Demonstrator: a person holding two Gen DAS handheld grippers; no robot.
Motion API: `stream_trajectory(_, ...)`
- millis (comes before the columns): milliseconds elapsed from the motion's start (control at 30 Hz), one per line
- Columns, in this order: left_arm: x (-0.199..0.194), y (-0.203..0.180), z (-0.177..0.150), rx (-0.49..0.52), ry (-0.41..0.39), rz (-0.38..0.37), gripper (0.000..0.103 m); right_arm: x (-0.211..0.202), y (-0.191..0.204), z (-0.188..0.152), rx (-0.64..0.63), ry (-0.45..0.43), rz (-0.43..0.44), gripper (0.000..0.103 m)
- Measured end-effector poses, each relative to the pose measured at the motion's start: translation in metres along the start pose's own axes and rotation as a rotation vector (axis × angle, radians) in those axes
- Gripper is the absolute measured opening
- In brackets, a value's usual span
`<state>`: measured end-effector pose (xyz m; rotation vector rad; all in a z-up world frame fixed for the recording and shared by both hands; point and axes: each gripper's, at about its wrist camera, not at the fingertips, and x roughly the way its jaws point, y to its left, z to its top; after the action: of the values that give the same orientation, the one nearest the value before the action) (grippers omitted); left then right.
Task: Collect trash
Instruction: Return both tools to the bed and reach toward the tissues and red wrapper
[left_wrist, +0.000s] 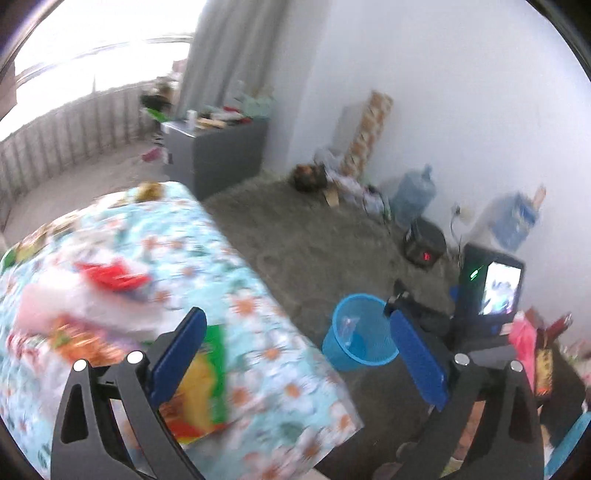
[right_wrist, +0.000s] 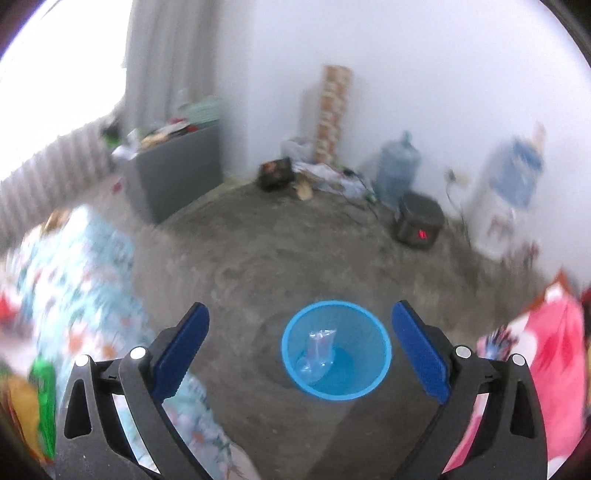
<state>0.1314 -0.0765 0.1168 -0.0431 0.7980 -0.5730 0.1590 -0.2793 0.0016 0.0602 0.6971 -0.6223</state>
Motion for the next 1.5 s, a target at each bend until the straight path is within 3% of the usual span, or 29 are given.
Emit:
stream_trajectory(133, -0.050, 0.061, -0.014, -0.089, -0.091, 0.067, 0.098, -0.029, 0.042, -0.005, -0.096, -0.052, 0.257, 0.095)
stream_trajectory(200, -0.071, 0.092, -0.024, -0.137, -0.128, 0.109, 0.097, -0.029, 0.062, -0.009, -0.114, -0.013, 0.456, 0.095)
stream_trajectory(300, -0.094, 0.133, -0.041, -0.210, -0.160, 0.176, 0.098, -0.007, 0.088, -0.018, -0.133, 0.112, 0.610, 0.095)
stream_trajectory(467, -0.114, 0.184, -0.059, -0.270, -0.197, 0.262, 0.097, 0.047, 0.121, -0.037, -0.168, 0.280, 0.605, 0.095)
stream_trajectory(533, -0.117, 0.198, -0.064, -0.269, -0.208, 0.265, 0.097, 0.059, 0.131, -0.043, -0.194, 0.333, 0.604, 0.095)
stream_trajectory(633, -0.114, 0.218, -0.062, -0.292, -0.215, 0.249, 0.097, 0.056, 0.144, -0.049, -0.254, 0.297, 0.583, 0.096)
stream_trajectory(800, -0.105, 0.252, -0.040, -0.342, -0.208, 0.219, 0.097, 0.075, 0.137, -0.049, -0.227, 0.390, 0.622, 0.097)
stream_trajectory(967, -0.083, 0.282, 0.007, -0.324, -0.168, 0.167, 0.097, 0.103, 0.120, -0.052, -0.098, 0.604, 0.717, 0.097)
stream_trajectory(1000, -0.071, 0.291, 0.021, -0.320, -0.147, 0.151, 0.097, 0.102, 0.118, -0.051, -0.098, 0.611, 0.717, 0.096)
stream_trajectory(1067, -0.053, 0.302, 0.036, -0.325, -0.113, 0.153, 0.097, 0.090, 0.117, -0.045, -0.136, 0.547, 0.681, 0.096)
stream_trajectory(1233, 0.002, 0.330, 0.063, -0.383, 0.000, 0.064, 0.097, 0.050, 0.114, -0.010, -0.175, 0.318, 0.608, 0.096)
stream_trajectory(1333, 0.025, 0.342, 0.066, -0.442, 0.034, 0.038, 0.097, 0.033, 0.112, 0.014, -0.133, 0.232, 0.653, 0.096)
stream_trajectory(1500, 0.033, 0.344, 0.053, -0.495, 0.030, -0.044, 0.097, 0.016, 0.134, 0.040, -0.091, 0.175, 0.835, 0.094)
